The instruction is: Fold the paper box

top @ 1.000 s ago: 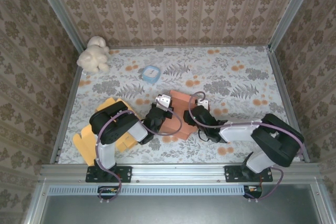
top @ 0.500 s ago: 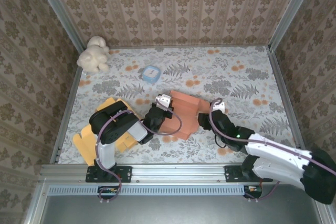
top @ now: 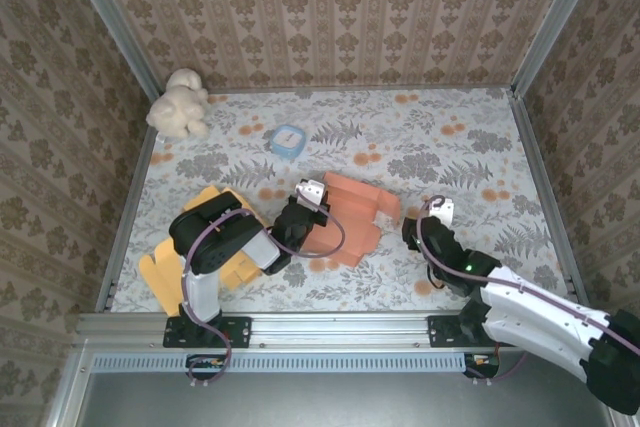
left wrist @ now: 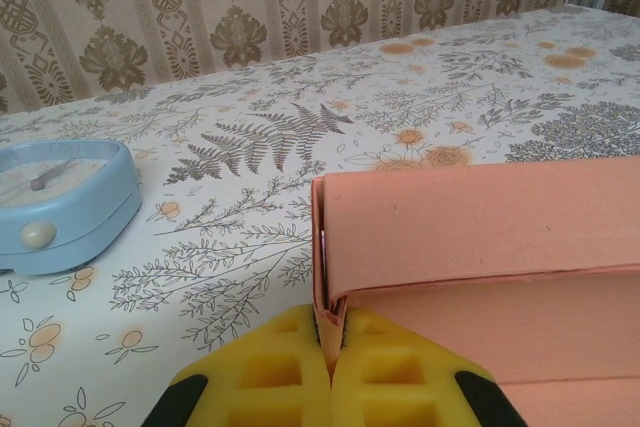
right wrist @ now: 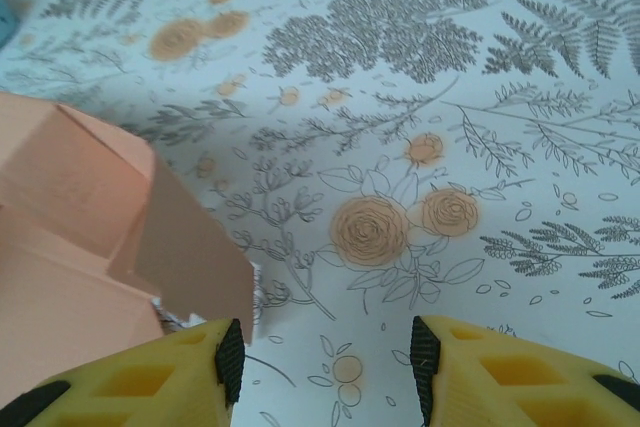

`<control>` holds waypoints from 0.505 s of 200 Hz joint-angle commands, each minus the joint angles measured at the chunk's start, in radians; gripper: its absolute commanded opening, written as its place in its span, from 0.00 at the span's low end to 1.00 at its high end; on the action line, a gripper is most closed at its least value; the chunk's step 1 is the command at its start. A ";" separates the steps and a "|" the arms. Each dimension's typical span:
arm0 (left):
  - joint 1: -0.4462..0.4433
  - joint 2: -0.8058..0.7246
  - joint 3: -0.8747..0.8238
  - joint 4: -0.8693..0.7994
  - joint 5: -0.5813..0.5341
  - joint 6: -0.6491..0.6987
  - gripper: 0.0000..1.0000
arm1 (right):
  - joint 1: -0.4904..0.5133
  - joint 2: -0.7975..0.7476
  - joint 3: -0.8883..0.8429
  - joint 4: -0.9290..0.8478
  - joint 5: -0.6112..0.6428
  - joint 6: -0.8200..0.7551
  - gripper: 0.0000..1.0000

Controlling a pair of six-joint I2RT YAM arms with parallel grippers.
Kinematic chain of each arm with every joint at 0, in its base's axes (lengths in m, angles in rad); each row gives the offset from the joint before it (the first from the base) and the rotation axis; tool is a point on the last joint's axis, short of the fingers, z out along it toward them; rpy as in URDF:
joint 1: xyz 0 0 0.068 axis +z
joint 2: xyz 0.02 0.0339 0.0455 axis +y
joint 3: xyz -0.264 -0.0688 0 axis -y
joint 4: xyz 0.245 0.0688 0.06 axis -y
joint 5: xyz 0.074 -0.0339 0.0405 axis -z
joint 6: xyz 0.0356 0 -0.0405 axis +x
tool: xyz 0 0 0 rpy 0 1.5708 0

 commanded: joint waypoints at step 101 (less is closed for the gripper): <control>0.011 0.016 -0.003 -0.028 0.035 0.014 0.00 | -0.062 0.204 -0.018 0.289 -0.150 -0.085 0.51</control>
